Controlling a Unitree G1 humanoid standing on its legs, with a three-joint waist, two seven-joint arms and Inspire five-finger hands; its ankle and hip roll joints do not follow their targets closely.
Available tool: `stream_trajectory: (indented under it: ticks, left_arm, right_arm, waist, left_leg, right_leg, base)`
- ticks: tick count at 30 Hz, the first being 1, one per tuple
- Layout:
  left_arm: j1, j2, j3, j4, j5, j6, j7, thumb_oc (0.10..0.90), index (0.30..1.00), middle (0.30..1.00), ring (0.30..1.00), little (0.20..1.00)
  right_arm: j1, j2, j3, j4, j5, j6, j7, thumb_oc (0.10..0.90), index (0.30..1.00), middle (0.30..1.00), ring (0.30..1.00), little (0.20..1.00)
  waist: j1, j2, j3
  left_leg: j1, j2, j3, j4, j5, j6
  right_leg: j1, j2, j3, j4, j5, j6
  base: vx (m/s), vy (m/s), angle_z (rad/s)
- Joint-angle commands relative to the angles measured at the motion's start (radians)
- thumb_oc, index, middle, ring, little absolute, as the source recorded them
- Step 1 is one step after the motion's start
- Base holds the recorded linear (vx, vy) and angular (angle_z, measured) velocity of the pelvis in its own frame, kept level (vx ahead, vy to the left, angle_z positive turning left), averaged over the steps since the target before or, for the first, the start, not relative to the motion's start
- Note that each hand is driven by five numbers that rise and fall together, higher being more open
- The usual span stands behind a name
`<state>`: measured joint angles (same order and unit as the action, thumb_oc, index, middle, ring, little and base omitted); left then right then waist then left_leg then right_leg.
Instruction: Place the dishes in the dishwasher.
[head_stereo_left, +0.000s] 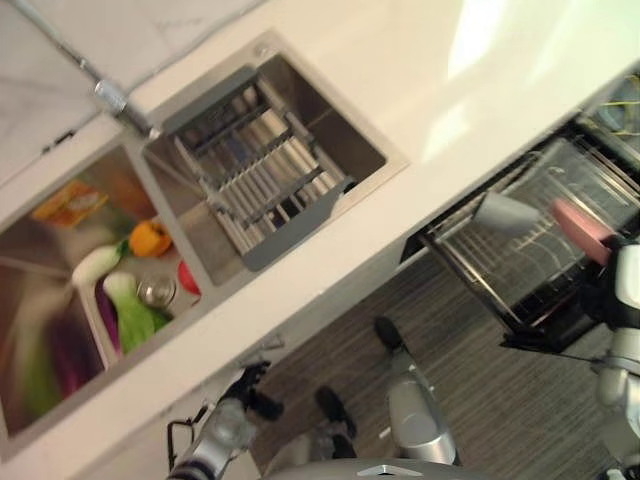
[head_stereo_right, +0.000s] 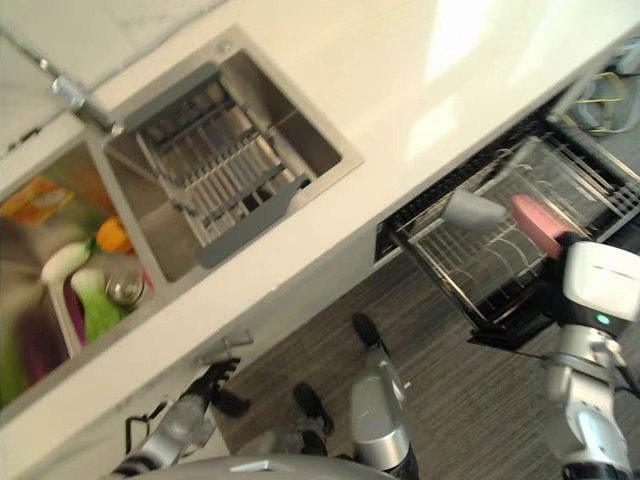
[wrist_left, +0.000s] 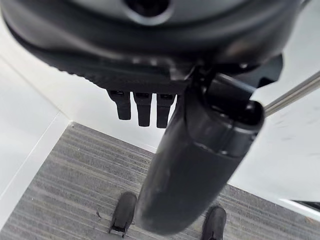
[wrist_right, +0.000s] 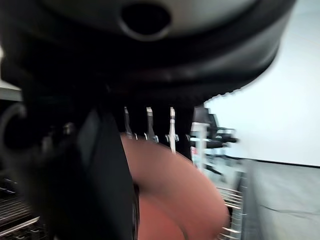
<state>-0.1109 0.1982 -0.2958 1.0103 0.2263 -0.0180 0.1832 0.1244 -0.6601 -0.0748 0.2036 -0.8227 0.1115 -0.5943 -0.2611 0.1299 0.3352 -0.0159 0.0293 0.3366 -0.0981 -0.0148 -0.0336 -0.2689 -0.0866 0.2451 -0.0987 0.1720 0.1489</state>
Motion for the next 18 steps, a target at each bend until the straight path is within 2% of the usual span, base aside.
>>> stream_trajectory:
  ticks: [1,4,5,6,12,16,17,18]
  left_arm:
    - [-0.023,0.023,-0.001,0.067,0.02,-0.012,0.046,0.8,0.9,0.9,0.9,0.9]
    - [-0.025,0.018,0.009,0.103,0.026,-0.006,0.052,0.8,0.9,0.9,0.9,0.9]
    - [-0.029,0.01,0.032,0.173,0.035,0.007,0.06,0.8,0.9,0.9,0.9,0.9]
    - [-0.028,0.008,0.056,0.211,0.049,0.021,0.061,0.8,0.9,0.9,0.9,0.9]
    - [-0.016,0.009,0.089,0.225,0.052,0.025,0.064,0.8,0.9,0.9,0.9,0.9]
    - [-0.013,0.006,0.102,0.227,0.051,0.023,0.058,0.8,0.9,0.9,0.9,0.9]
    - [-0.014,-0.001,0.106,0.226,0.046,0.027,0.057,0.8,0.9,0.9,0.9,0.9]
    - [-0.015,-0.002,0.109,0.223,0.045,0.026,0.056,0.8,0.9,0.9,0.9,0.9]
  right_arm:
    - [-0.134,-0.077,-0.007,0.0,0.003,-0.005,-0.027,0.4,0.3,0.3,0.3,0.3]
    - [-0.15,-0.071,0.016,0.019,0.011,-0.006,-0.021,0.4,0.3,0.3,0.3,0.3]
    - [-0.165,-0.061,0.049,0.039,0.036,-0.014,0.003,0.8,0.9,0.9,0.9,0.9]
    - [-0.153,-0.059,0.052,0.035,0.059,-0.02,0.028,0.8,0.9,0.9,0.9,0.9]
    - [-0.082,-0.067,-0.057,-0.018,0.125,-0.029,0.006,0.8,0.9,0.9,0.9,0.9]
    - [0.008,-0.047,-0.202,-0.094,0.2,-0.042,-0.009,0.8,0.9,0.9,0.9,0.9]
    - [0.036,-0.002,-0.281,-0.18,0.283,-0.069,-0.034,0.8,0.9,0.9,0.9,0.9]
    - [0.051,0.016,-0.325,-0.225,0.312,-0.078,-0.047,0.8,0.9,0.9,0.9,0.9]
  waist:
    - [0.059,-0.059,-0.018]
    - [0.066,-0.063,-0.015]
    - [0.076,-0.066,-0.017]
    - [0.081,-0.068,-0.021]
    - [0.078,-0.072,-0.037]
    - [0.06,-0.08,-0.061]
    - [0.045,-0.085,-0.07]
    - [0.036,-0.088,-0.075]
  left_leg:
    - [0.03,0.034,-0.035,0.035,-0.016,-0.023]
    - [0.023,0.036,-0.034,0.036,-0.006,-0.027]
    - [0.023,0.036,-0.036,0.034,-0.004,-0.03]
    - [0.028,0.038,-0.041,0.032,-0.004,-0.034]
    - [0.052,0.042,-0.05,0.023,-0.005,-0.04]
    - [0.071,0.048,-0.058,0.02,-0.01,-0.043]
    - [0.082,0.048,-0.058,0.018,-0.013,-0.043]
    - [0.085,0.048,-0.058,0.017,-0.014,-0.042]
  right_leg:
    - [0.1,0.041,-0.03,0.081,-0.112,0.0]
    - [0.095,0.039,-0.034,0.079,-0.104,-0.003]
    - [0.099,0.037,-0.043,0.076,-0.104,-0.005]
    - [0.11,0.031,-0.055,0.071,-0.108,-0.007]
    - [0.141,0.029,-0.074,0.067,-0.119,-0.011]
    - [0.173,0.032,-0.083,0.059,-0.129,-0.017]
    - [0.184,0.035,-0.082,0.056,-0.131,-0.018]
    - [0.187,0.037,-0.079,0.055,-0.133,-0.019]
  base:
    - [0.0,-0.032,0.22]
    - [-0.02,-0.054,0.11]
    - [0.05,-0.066,0.22]
    - [0.06,-0.077,0.23]
    - [0.03,-0.029,0.18]
    - [0.05,-0.019,0.1]
    - [0.05,0.005,0.26]
    - [0.03,0.005,0.22]
